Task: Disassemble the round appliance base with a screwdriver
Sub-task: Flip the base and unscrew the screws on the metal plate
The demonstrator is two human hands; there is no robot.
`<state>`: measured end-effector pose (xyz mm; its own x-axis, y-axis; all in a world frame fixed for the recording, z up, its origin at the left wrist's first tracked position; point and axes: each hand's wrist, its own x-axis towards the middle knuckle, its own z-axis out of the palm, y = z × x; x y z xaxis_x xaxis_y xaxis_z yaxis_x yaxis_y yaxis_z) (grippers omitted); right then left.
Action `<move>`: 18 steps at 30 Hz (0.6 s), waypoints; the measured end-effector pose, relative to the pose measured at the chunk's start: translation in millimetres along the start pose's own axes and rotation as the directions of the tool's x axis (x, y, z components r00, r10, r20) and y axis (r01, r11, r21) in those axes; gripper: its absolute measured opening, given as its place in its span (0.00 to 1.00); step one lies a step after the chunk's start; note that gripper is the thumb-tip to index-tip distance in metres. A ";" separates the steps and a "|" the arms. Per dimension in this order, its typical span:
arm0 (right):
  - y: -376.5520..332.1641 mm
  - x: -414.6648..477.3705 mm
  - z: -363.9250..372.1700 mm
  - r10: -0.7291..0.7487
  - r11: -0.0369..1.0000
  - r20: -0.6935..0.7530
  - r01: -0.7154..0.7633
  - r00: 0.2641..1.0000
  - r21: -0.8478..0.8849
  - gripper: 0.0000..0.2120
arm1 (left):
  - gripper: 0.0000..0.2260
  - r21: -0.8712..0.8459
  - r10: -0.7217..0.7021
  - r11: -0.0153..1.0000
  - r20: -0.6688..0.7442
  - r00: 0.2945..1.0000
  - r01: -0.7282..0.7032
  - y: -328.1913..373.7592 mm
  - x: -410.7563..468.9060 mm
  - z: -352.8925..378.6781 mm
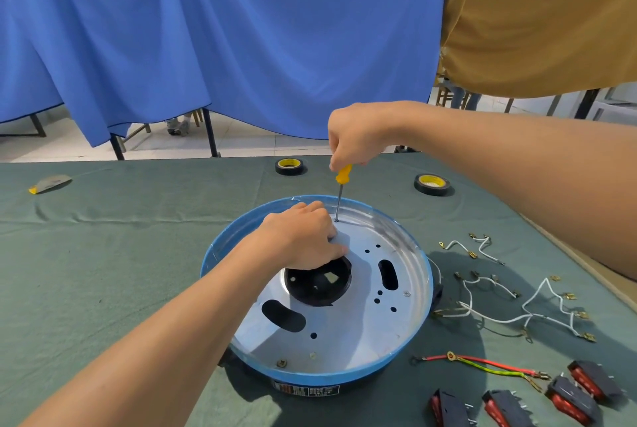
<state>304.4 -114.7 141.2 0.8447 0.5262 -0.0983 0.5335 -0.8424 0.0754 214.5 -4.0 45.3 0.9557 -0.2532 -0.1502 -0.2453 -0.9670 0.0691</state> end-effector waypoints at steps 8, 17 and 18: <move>1.7 0.4 3.1 0.033 0.999 -0.017 -0.033 0.999 -0.016 0.20 | 0.19 -0.004 -0.001 1.000 -0.002 1.000 0.001 -0.2 0.4 1.0; 5.7 0.5 8.7 0.023 1.000 -0.066 -0.024 0.998 -0.020 0.19 | 0.19 0.008 0.000 1.000 -0.003 1.000 0.000 -0.1 1.0 1.0; 6.3 0.9 9.0 0.013 1.000 -0.062 -0.013 0.998 0.001 0.14 | 0.19 0.011 -0.001 1.000 0.001 1.000 0.001 -0.1 1.0 0.8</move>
<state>308.1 -120.6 132.6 0.8528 0.5210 -0.0356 0.5221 -0.8495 0.0757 215.3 -4.1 44.4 0.9558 -0.2524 -0.1509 -0.2462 -0.9674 0.0586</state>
